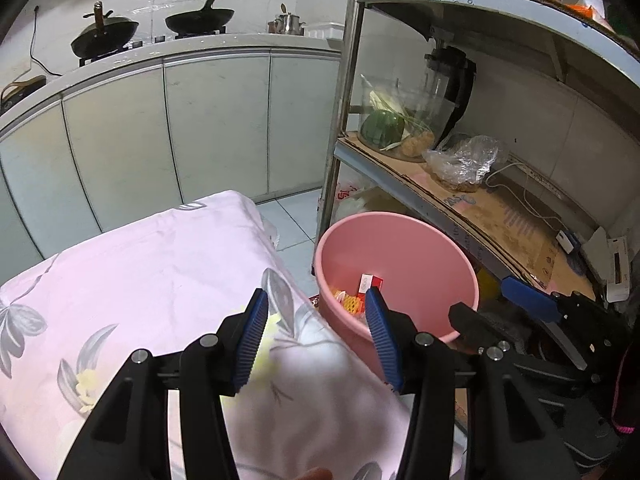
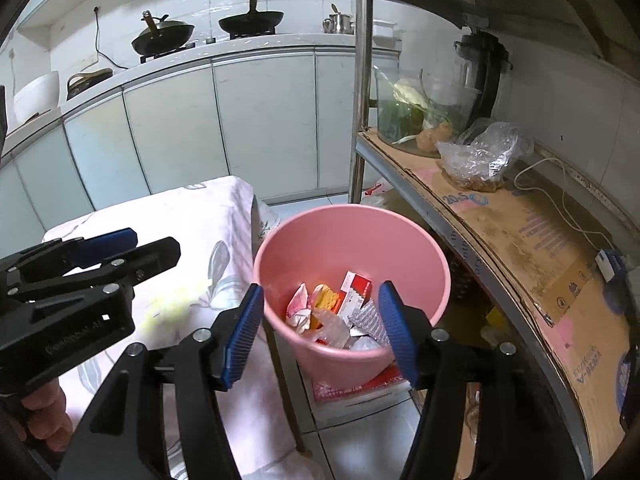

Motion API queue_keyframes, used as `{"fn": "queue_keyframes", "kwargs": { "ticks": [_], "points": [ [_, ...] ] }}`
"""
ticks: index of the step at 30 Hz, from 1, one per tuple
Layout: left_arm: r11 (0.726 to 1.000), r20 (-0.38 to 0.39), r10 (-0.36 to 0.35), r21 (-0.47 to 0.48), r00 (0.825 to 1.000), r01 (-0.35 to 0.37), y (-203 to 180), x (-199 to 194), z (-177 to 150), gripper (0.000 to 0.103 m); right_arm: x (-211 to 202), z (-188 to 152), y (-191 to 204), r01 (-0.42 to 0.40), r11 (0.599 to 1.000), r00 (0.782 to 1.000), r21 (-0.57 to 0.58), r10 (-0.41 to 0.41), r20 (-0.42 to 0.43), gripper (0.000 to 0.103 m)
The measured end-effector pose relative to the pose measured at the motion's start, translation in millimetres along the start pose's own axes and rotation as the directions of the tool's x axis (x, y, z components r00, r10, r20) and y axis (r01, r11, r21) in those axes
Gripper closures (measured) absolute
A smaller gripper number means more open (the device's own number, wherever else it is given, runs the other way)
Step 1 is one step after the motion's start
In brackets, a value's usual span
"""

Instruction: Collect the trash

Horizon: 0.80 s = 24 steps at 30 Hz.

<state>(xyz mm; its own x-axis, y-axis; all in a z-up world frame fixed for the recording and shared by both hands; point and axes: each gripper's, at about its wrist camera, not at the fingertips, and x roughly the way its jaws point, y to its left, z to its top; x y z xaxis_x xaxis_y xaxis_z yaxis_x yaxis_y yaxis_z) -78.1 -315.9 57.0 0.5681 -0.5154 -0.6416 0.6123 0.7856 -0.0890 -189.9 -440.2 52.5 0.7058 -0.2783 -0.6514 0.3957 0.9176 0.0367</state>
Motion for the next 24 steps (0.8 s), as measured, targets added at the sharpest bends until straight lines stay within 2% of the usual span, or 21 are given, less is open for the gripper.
{"fn": "queue_keyframes", "kwargs": {
  "ticks": [11, 24],
  "points": [
    [1.0, 0.006, 0.02, -0.004, 1.0, -0.02, 7.1, -23.1, -22.4, 0.054, -13.7, -16.7, 18.4, -0.017, 0.999, 1.0, -0.028, 0.016, -0.007, 0.042],
    [1.0, 0.023, 0.028, 0.006, 0.999, -0.028, 8.9, -35.9, -30.5, 0.054, -21.5, -23.0, 23.5, -0.018, 0.999, 1.0, -0.036, 0.018, -0.001, 0.042]
  ]
}}
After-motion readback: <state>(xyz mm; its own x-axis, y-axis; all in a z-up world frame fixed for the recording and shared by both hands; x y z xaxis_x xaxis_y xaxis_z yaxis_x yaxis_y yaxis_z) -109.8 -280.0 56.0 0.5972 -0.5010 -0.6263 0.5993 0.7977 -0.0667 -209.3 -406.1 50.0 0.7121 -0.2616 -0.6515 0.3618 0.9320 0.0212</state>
